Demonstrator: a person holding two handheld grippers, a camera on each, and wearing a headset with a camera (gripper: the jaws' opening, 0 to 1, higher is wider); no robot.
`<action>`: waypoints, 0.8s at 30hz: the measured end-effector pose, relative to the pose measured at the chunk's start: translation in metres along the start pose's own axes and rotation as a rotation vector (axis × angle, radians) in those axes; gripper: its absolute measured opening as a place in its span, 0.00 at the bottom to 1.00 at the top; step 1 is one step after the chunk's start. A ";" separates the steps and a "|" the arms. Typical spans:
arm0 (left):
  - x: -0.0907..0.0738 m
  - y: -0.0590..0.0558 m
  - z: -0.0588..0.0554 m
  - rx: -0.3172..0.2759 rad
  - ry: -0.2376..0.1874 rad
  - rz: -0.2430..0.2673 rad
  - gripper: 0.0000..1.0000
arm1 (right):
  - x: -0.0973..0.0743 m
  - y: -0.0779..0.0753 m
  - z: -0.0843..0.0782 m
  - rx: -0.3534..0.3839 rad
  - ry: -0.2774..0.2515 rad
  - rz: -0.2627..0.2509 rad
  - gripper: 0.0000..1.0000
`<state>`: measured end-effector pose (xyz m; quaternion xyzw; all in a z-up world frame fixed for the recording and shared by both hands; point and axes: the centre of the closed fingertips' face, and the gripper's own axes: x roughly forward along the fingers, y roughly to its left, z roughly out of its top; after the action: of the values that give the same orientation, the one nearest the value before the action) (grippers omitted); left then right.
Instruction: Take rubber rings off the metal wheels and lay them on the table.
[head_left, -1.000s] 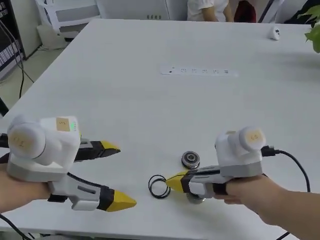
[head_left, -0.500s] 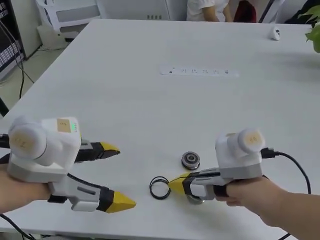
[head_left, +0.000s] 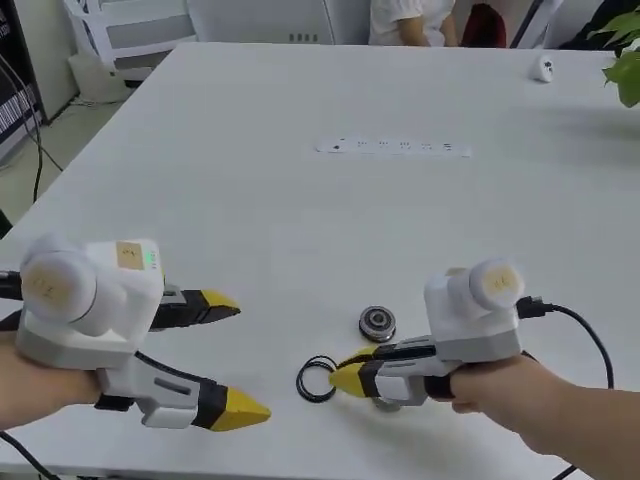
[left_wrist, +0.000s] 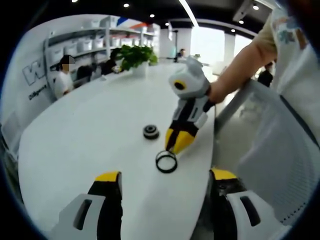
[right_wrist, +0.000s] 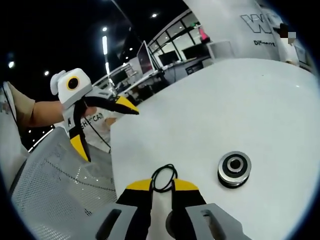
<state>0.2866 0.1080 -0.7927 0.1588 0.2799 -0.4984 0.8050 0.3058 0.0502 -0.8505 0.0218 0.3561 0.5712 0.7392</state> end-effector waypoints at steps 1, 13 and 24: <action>0.000 0.000 0.000 0.001 0.001 0.000 0.72 | 0.000 0.000 0.000 -0.003 0.001 0.000 0.13; -0.001 0.000 0.002 0.005 0.004 -0.002 0.72 | -0.001 0.006 0.004 -0.056 -0.002 0.003 0.30; 0.002 0.003 0.008 0.015 0.003 -0.007 0.71 | -0.012 0.002 0.016 -0.089 -0.038 -0.017 0.39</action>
<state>0.2922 0.1030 -0.7877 0.1649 0.2778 -0.5030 0.8016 0.3119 0.0463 -0.8313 -0.0032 0.3166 0.5796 0.7509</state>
